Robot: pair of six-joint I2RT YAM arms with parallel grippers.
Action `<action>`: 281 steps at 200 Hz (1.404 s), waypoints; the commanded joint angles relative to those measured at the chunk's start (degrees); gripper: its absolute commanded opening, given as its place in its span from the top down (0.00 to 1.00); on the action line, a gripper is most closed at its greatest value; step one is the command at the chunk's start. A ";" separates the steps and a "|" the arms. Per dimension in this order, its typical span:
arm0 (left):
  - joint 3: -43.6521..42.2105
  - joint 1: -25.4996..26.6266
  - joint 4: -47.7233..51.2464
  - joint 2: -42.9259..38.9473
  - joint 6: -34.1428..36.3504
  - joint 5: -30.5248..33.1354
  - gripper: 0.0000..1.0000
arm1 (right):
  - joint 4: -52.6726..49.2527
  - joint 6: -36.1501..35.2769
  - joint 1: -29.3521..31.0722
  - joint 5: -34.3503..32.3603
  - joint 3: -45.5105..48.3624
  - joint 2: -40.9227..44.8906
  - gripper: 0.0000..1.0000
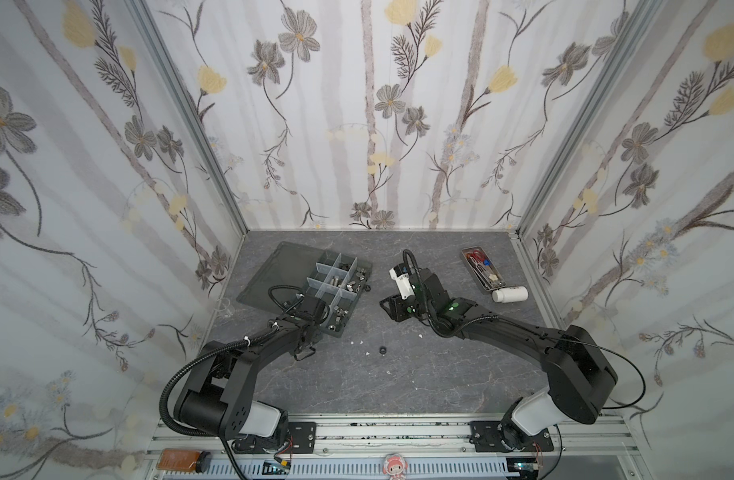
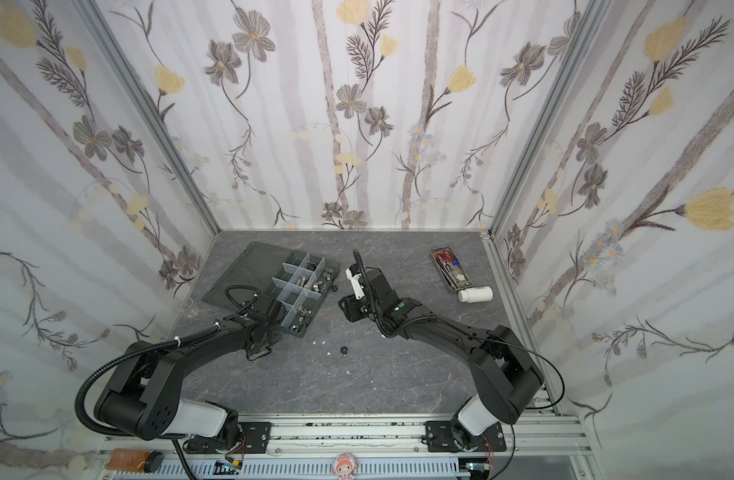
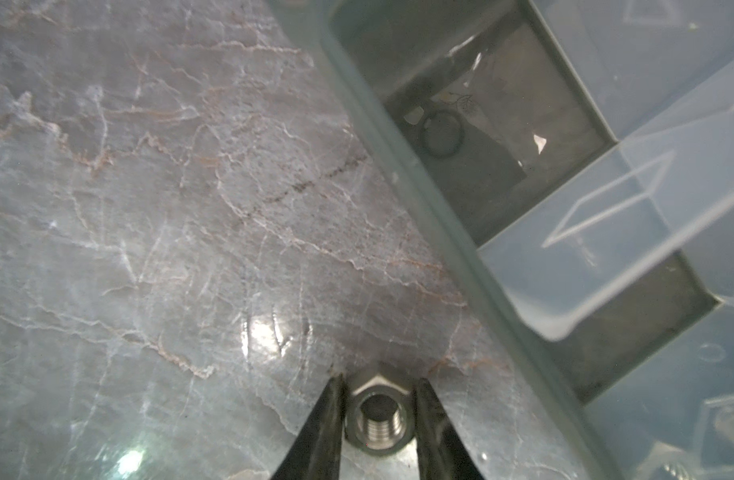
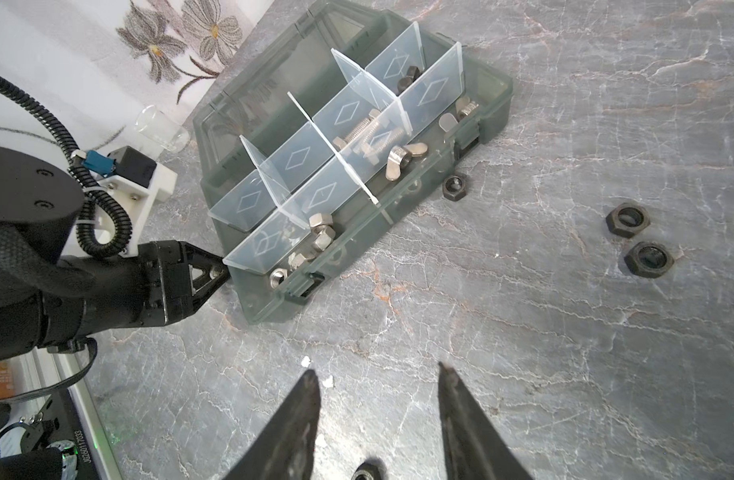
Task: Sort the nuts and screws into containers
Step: 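Close the left gripper on the silver hex nut and lift it, then lower the silver nut into the box compartment while the right gripper moves toward black nuts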
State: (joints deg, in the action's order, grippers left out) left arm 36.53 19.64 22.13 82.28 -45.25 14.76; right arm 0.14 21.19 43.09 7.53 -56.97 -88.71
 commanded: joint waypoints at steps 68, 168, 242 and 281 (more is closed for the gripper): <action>1.01 -0.03 4.06 -6.98 0.56 -1.79 0.83 | 0.60 0.61 -0.20 -0.28 1.25 3.25 0.52; 9.96 4.95 10.89 -12.92 4.30 -1.48 0.85 | -2.24 1.18 -0.28 -2.98 2.19 7.70 0.52; 16.43 10.81 9.43 -4.57 4.56 -1.33 0.86 | -3.31 1.82 -1.61 -3.75 6.02 11.36 0.51; 19.15 11.78 8.06 0.19 5.13 -1.89 0.87 | -3.48 2.10 -2.46 -4.18 8.42 13.55 0.51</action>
State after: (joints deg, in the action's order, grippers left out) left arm 54.22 31.07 31.46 80.58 -40.62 12.40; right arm -3.49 22.55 40.95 4.14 -49.67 -76.53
